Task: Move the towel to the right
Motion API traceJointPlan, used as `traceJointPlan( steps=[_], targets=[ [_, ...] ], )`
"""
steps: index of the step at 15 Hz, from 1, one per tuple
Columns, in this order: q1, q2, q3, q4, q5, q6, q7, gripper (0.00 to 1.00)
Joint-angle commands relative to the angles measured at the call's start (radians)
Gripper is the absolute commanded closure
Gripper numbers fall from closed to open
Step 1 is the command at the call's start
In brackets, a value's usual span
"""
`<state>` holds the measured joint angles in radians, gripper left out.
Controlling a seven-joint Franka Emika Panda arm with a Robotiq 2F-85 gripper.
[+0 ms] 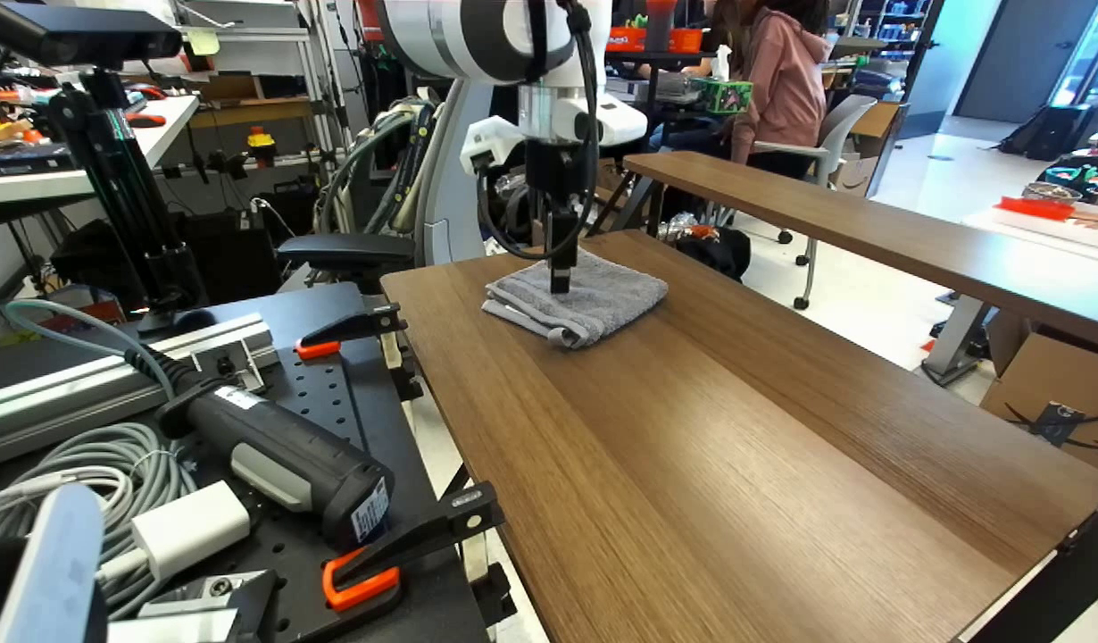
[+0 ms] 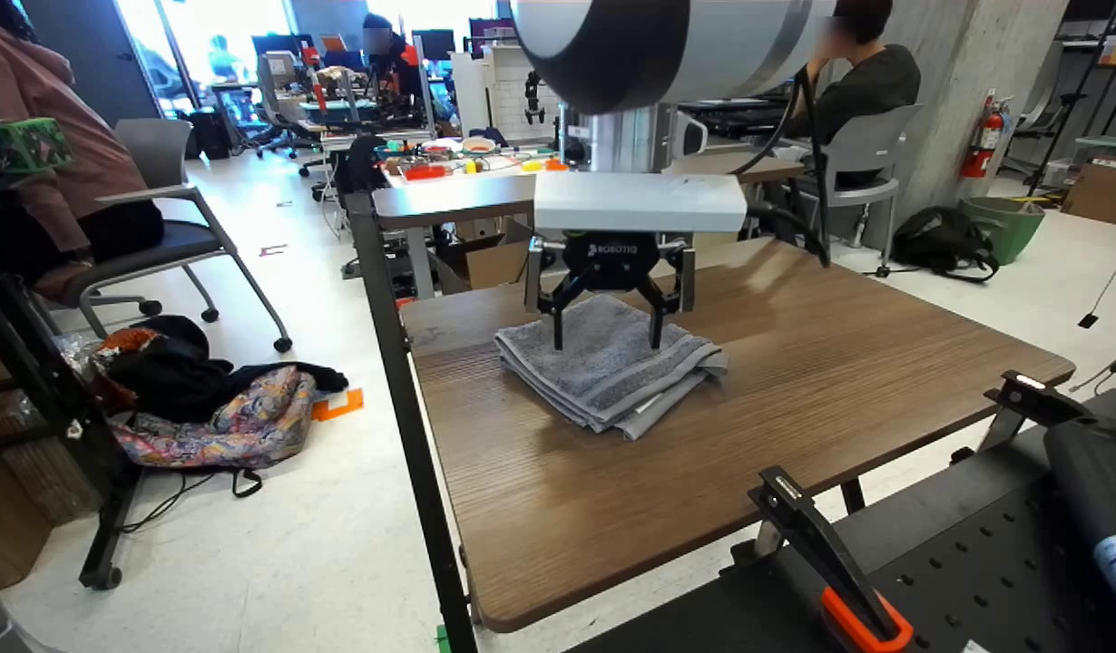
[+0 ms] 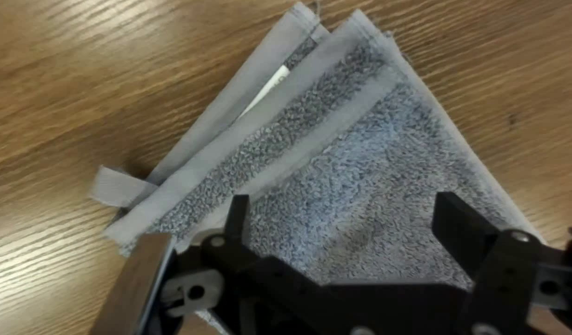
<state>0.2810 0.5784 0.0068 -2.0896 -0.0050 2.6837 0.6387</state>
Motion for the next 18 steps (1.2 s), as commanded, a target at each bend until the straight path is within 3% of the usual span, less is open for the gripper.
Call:
traceJointPlan(
  steps=[1,5,10,18],
  targets=[
    [0.054,0.114,-0.055,0.099,0.0,0.021,0.047,0.0],
    [0.055,0.146,-0.072,0.139,0.008,0.007,0.041,0.0],
    [0.004,0.141,-0.098,0.133,0.016,-0.003,0.01,0.0],
    [-0.154,0.208,-0.176,0.159,0.039,-0.036,-0.025,0.0]
  ],
)
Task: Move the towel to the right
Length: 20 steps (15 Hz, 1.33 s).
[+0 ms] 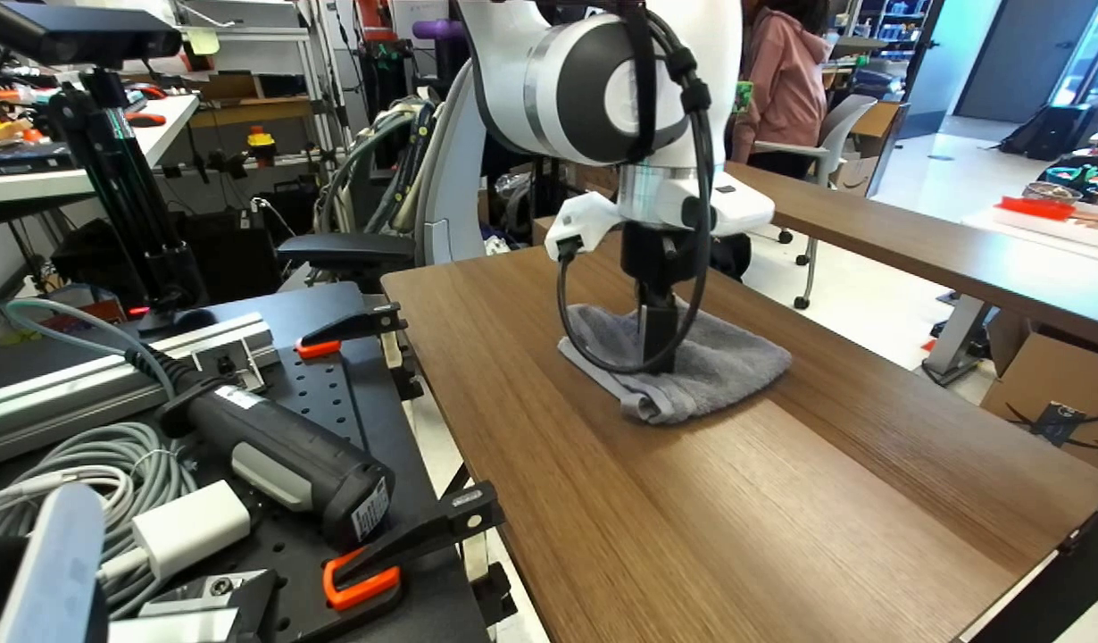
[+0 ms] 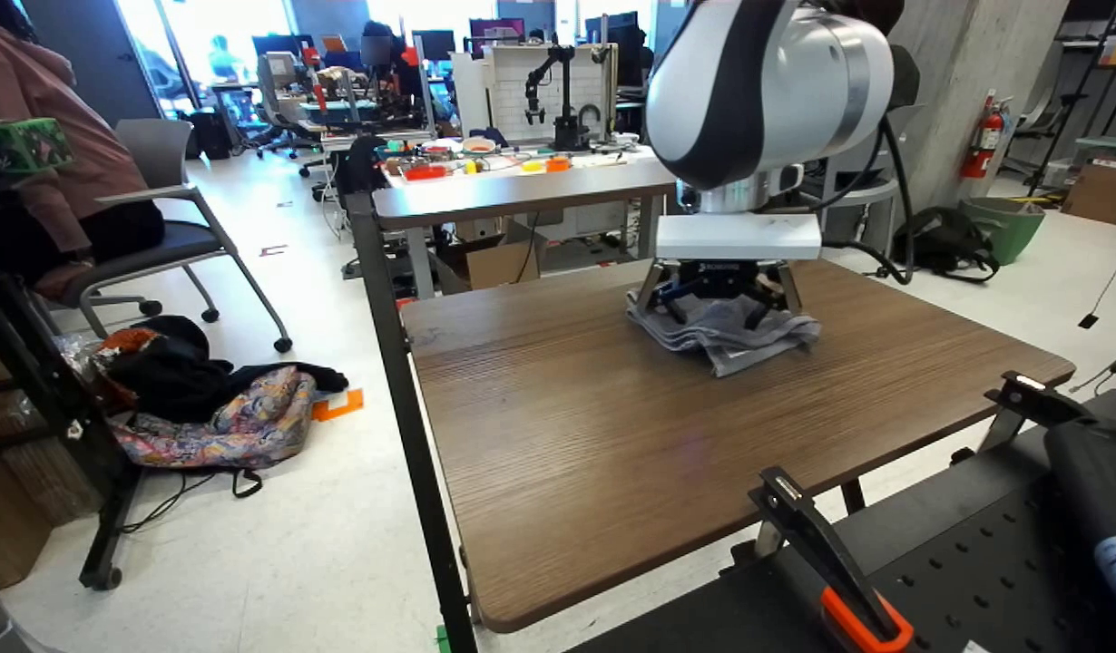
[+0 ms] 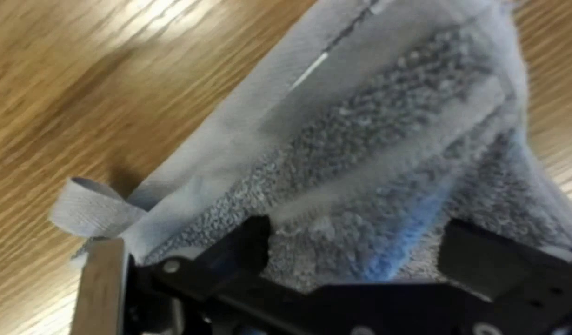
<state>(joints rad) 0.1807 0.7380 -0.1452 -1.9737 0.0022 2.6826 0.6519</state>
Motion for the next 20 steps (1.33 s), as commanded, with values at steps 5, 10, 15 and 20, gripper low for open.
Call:
traceJointPlan(
  steps=[5,10,15,20],
  targets=[
    [-0.159,0.041,-0.068,0.103,0.048,-0.092,-0.049,0.0],
    [-0.231,0.032,-0.071,0.179,0.061,-0.196,-0.055,0.0],
    [-0.267,-0.073,-0.032,0.172,0.116,-0.324,-0.115,0.0],
    [-0.241,-0.134,-0.033,0.151,0.109,-0.339,-0.177,0.0]
  ],
)
